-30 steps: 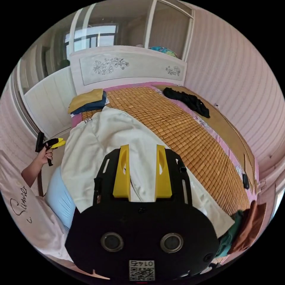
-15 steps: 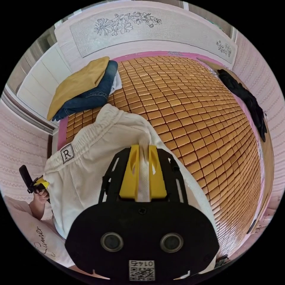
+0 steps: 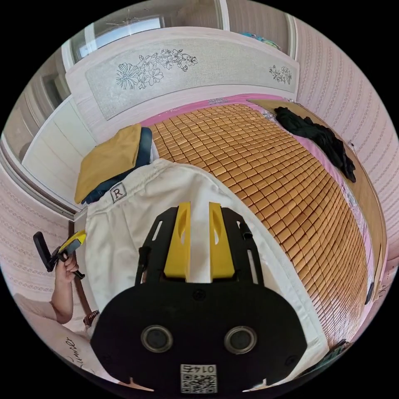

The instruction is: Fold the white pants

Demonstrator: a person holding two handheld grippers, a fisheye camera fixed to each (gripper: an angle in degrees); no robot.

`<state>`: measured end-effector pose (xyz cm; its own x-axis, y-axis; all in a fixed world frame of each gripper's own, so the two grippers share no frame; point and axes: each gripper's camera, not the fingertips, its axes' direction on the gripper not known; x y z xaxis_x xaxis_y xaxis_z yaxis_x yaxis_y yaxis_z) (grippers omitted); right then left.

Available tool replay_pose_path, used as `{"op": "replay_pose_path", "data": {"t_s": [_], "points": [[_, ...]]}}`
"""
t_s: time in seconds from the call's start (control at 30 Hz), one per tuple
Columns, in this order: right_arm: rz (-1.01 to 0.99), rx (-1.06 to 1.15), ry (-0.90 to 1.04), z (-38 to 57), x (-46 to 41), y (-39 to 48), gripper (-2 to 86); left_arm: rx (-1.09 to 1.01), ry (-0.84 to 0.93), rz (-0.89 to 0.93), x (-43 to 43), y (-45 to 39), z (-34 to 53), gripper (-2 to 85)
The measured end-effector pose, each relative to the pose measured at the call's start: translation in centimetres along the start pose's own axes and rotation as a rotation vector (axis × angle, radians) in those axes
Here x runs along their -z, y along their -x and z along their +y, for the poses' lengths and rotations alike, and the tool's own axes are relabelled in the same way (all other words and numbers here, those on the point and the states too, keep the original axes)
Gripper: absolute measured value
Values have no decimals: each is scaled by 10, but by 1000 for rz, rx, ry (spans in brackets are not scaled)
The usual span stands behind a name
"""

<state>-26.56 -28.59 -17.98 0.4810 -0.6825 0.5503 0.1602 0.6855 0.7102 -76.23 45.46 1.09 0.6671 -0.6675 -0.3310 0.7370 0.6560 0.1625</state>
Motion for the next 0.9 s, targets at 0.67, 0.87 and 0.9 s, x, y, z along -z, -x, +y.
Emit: {"op": "replay_pose_path", "data": {"t_s": [0.67,0.87,0.9], "points": [[445,-963,-268,640,268,-73,89,-561,239,295,-27,-276,75,55],[492,-894,-309,645,275,-114,101,-830,330,373,-74,-423,112,65],[477,-914,-319,646,277,-131,105,-885,333,372,-82,-451,119,66]]}}
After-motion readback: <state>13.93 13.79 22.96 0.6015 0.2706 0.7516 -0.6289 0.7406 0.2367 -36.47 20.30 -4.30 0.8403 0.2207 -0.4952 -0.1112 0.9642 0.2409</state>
